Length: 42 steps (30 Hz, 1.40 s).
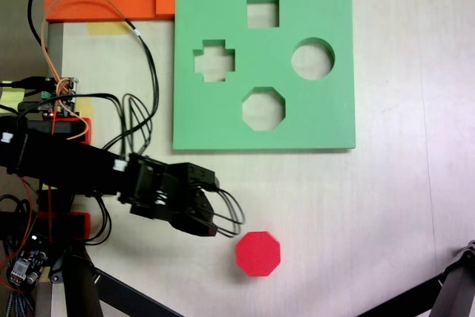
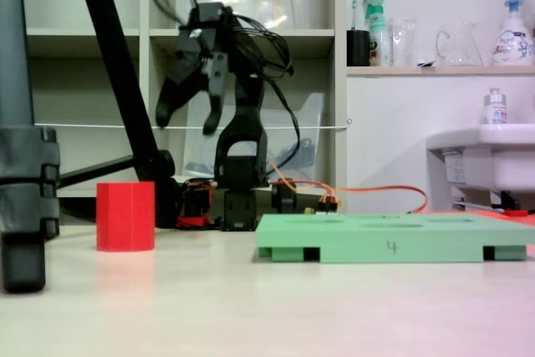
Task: Put the octagonal pillar block into the corresponding hole
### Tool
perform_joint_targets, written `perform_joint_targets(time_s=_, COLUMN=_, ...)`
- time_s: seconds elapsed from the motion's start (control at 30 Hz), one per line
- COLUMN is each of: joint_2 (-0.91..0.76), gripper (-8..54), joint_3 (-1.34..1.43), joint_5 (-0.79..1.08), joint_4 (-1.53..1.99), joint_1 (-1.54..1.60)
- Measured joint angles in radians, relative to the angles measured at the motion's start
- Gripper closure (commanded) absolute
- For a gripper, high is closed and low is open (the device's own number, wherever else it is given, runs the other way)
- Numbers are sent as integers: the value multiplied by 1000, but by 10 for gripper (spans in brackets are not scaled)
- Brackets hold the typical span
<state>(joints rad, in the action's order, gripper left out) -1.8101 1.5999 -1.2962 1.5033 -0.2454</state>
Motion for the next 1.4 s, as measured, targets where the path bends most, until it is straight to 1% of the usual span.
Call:
perform_joint_targets(time_s=0.07, joint_2=69, gripper=55, joint_3=-48, joint_5=5, joint_4=15, joint_1=-18)
perform_joint_targets(time_s=0.13, joint_2=144, gripper=17, joint_3=-144, joint_5=31, joint_4=37, joint_1=-44)
perform_joint_targets(time_s=0.27, joint_2=273, gripper=-66, joint_3=-242, joint_5=74, joint_4=64, joint_1=-81)
perform_joint_targets(time_s=0.37, joint_2=347, gripper=-66, joint_3=-304, joint_5=106, joint_4=66, joint_1=-97)
perform_joint_targets(time_s=0.63, joint_2=457, gripper=-66, joint_3=-321, joint_5=126, joint_4=66, joint_1=-117)
perform_joint_targets(time_s=0.87, joint_2=561, gripper=-66, joint_3=-413, joint_5=173, joint_4=66, joint_1=-133)
perform_joint_targets(time_s=1.13, joint_2=647, gripper=-66, joint_3=-459, joint_5=178, joint_4=66, joint_1=-153)
perform_joint_targets(time_s=1.4, joint_2=686, gripper=-64, joint_3=-459, joint_5=170, joint_4=61, joint_1=-164)
